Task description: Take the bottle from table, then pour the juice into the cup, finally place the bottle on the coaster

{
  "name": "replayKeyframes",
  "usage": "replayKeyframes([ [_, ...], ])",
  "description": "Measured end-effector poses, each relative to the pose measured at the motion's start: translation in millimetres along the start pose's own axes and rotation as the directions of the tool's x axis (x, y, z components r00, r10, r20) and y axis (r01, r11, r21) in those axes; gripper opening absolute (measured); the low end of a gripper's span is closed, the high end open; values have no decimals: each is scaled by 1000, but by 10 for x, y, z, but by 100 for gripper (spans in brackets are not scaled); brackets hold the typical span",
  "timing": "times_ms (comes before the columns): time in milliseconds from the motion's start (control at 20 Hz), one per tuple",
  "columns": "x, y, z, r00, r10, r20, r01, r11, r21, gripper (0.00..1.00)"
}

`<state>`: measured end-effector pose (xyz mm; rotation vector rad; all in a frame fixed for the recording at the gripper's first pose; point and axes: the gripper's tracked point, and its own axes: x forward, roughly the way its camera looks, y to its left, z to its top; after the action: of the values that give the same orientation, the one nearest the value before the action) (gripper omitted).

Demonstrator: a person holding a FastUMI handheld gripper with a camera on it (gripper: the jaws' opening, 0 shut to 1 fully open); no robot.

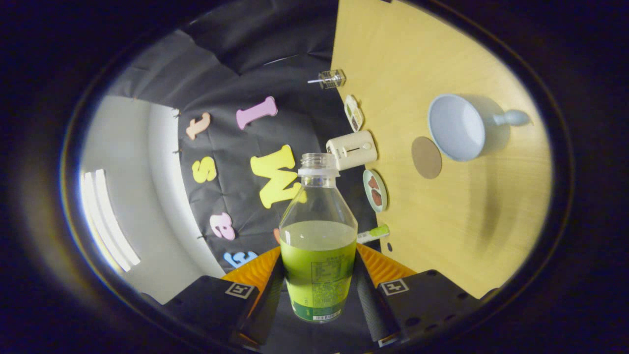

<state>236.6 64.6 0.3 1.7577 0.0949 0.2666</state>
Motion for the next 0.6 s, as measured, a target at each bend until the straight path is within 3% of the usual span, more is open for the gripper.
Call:
replayKeyframes([
  [150,64,9,-42,998,-58,-1,56,977,-207,78],
  [300,154,15,-136,995,-97,-13,85,917,-391,78],
  [450,284,7,-191,991,-131,-18,100,828,-552,78],
  [600,417,-75,-193,984,-178,-2,125,696,-707,78],
])
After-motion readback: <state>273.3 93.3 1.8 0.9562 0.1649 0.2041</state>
